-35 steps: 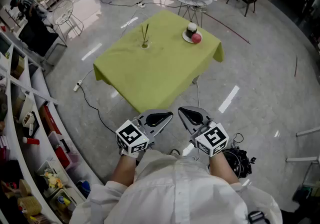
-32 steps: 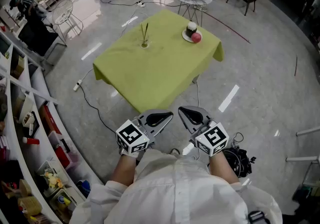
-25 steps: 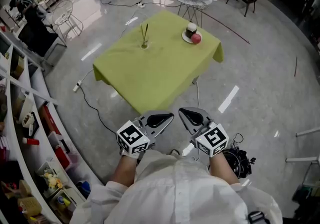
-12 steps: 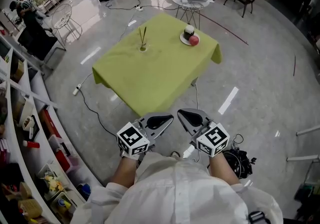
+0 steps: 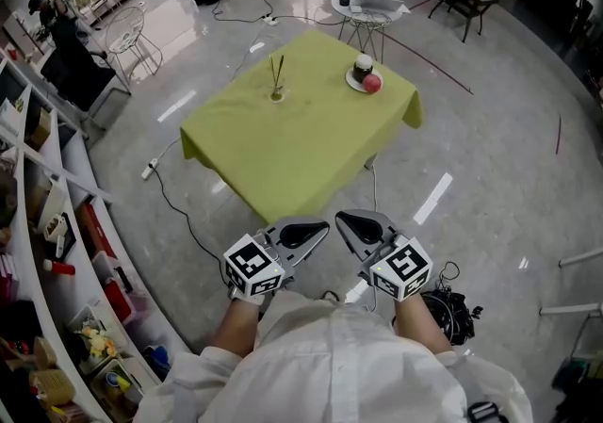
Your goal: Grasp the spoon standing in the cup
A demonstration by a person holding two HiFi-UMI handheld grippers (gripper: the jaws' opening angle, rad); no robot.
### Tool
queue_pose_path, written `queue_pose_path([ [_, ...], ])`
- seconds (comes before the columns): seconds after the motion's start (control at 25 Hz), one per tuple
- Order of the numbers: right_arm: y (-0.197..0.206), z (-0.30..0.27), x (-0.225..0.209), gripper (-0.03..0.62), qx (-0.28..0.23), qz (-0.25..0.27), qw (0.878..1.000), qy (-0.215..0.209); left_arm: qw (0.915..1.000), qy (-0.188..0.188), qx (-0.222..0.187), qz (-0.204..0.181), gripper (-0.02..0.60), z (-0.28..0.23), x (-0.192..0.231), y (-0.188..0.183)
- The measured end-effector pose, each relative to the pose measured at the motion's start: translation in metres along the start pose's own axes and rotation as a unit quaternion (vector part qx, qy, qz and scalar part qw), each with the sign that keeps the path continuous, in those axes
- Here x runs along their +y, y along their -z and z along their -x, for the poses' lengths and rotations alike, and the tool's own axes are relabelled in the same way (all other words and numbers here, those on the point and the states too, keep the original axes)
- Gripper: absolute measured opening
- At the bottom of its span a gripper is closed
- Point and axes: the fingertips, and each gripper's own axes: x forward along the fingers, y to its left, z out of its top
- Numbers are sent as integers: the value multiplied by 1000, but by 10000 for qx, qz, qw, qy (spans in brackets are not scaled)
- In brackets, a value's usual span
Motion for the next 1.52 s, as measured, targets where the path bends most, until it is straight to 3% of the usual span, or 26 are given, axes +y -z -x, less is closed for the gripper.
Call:
queue_pose_path([
  [0.48,-3,-5,3,5,-11,39,9999,-111,9996,-215,-1,170,5,6,2,5],
  [0.8,-1,-18,-1,5,31,-68,9998,-184,9997,-231,2,88,5,14,15,5],
  [1.2,-12,-87,-30,5,156,-54,9999,-45,9999,-137,-60,82,5,25,97,-10],
  [1.52,-25,-159,-57,5,225,-96,9995,221,9998,196,-25,96,5,35,178,-21],
])
